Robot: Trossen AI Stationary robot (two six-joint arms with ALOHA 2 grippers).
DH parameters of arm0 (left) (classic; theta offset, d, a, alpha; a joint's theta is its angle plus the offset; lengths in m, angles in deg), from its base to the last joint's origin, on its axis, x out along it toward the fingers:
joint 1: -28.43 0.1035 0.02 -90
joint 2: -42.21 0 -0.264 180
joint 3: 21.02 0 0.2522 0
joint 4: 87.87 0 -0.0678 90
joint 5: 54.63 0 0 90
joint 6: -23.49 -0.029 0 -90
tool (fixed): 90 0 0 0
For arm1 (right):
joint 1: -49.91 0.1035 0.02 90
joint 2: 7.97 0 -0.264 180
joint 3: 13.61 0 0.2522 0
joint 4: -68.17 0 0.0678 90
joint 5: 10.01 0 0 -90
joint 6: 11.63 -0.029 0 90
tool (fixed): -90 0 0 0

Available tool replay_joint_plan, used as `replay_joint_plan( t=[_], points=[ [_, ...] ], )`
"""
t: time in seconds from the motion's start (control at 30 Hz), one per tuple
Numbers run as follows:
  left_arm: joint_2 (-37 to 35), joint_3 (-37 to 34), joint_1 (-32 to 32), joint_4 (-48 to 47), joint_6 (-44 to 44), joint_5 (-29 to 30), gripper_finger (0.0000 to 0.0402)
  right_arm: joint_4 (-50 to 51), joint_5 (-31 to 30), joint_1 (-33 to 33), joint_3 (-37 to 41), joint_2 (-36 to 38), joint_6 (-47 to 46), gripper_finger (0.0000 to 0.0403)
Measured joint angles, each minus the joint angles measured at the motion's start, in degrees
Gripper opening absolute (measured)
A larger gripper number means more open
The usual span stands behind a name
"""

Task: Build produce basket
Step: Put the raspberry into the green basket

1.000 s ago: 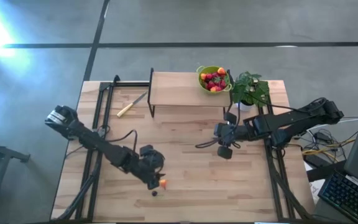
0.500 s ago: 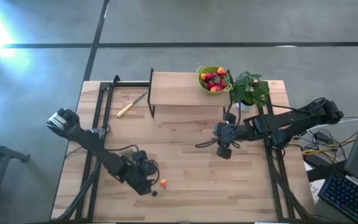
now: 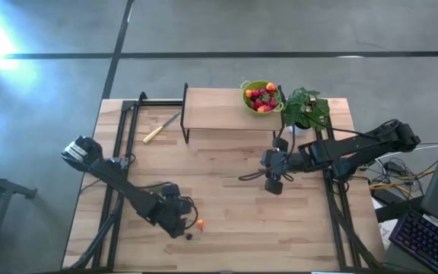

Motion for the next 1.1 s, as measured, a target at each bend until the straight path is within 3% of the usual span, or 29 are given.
replay_joint_plan(
  t=[0.6, 0.9, 1.1],
  points=[
    [4.63, 0.03, 0.98, 2.73, -0.49, -0.70, 0.0284, 0.04, 0.09, 0.00, 0.00, 0.00, 0.00, 0.0065],
    [4.72, 0.04, 0.98, 2.96, 0.27, -1.44, 0.0208, 0.04, 0.13, 0.00, 0.00, 0.00, 0.00, 0.0043],
    [4.74, 0.04, 0.98, 2.79, 0.61, -1.42, 0.0153, 0.04, 0.14, 0.00, 0.00, 0.00, -0.07, 0.0054]
  ],
)
